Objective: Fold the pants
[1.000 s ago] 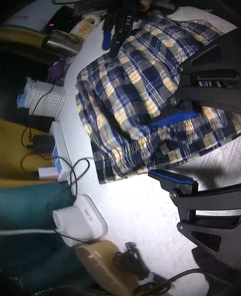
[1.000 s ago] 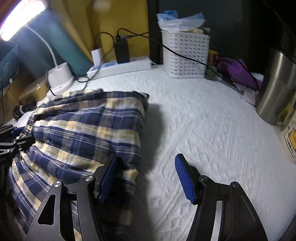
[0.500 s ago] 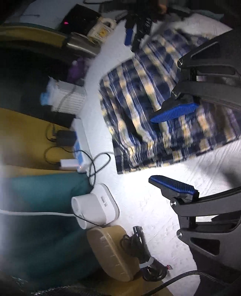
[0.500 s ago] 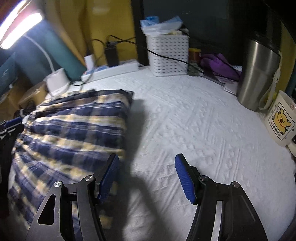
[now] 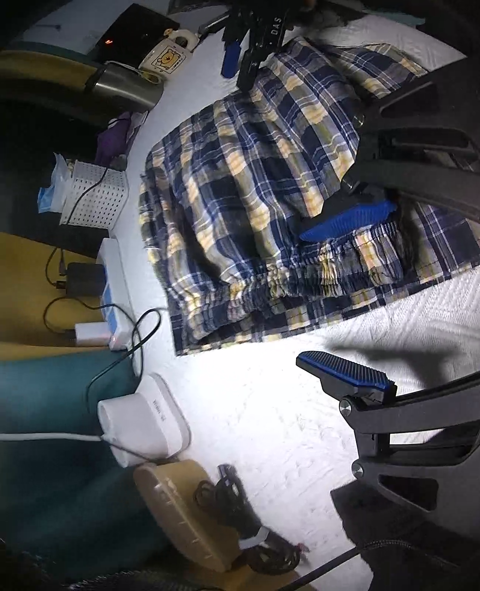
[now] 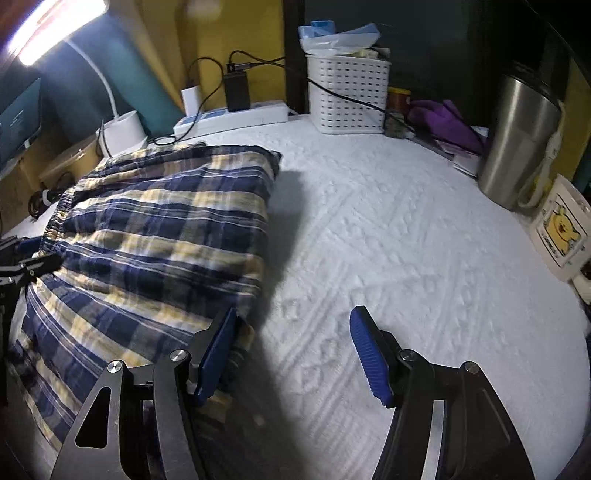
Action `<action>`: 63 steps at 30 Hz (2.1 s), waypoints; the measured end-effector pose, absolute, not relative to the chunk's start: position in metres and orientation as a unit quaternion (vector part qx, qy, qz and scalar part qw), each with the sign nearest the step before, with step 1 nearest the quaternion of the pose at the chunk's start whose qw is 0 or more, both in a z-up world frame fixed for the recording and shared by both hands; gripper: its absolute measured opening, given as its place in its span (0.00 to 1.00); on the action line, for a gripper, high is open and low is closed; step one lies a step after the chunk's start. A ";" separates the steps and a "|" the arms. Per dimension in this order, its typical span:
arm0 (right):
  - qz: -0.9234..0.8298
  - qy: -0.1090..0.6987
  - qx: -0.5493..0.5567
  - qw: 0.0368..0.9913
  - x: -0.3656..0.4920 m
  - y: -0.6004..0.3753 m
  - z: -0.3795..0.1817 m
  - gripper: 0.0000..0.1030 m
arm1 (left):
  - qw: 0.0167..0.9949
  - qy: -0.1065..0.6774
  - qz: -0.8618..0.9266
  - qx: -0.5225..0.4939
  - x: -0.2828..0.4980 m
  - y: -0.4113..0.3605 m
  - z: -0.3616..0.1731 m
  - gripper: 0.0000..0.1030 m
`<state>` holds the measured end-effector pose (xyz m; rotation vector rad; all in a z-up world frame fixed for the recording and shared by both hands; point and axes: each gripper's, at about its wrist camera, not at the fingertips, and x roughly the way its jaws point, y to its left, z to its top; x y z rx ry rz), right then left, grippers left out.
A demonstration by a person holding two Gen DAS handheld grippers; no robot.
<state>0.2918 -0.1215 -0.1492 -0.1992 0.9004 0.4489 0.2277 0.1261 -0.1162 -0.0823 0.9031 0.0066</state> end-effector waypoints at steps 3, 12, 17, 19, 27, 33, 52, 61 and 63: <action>0.211 0.423 -0.089 0.876 0.284 -0.133 -0.143 0.64 | 0.908 0.416 0.011 -0.047 0.219 0.125 -0.102 0.61; 0.241 0.411 -0.084 0.875 0.249 -0.134 -0.131 0.64 | 0.914 0.401 -0.009 -0.053 0.196 0.107 -0.091 0.61; 0.250 0.417 -0.103 0.868 0.232 -0.126 -0.141 0.64 | 0.902 0.428 -0.004 -0.054 0.190 0.102 -0.110 0.61; 0.248 0.419 -0.110 0.866 0.227 -0.126 -0.145 0.64 | 0.898 0.436 0.000 -0.054 0.187 0.103 -0.115 0.61; 0.245 0.416 -0.120 0.868 0.216 -0.133 -0.150 0.64 | 0.895 0.444 0.006 -0.044 0.184 0.105 -0.124 0.63; 0.243 0.414 -0.119 0.869 0.210 -0.140 -0.150 0.64 | 0.894 0.446 0.012 -0.047 0.181 0.109 -0.125 0.66; 0.223 0.420 -0.114 0.872 0.192 -0.164 -0.148 0.66 | 0.912 0.402 0.049 -0.060 0.145 0.122 -0.095 0.66; 0.232 0.403 -0.106 0.879 0.200 -0.161 -0.130 0.66 | 0.919 0.384 0.049 -0.073 0.144 0.126 -0.081 0.66; 0.234 0.401 -0.102 0.879 0.205 -0.161 -0.128 0.66 | 0.921 0.379 0.046 -0.078 0.149 0.124 -0.078 0.66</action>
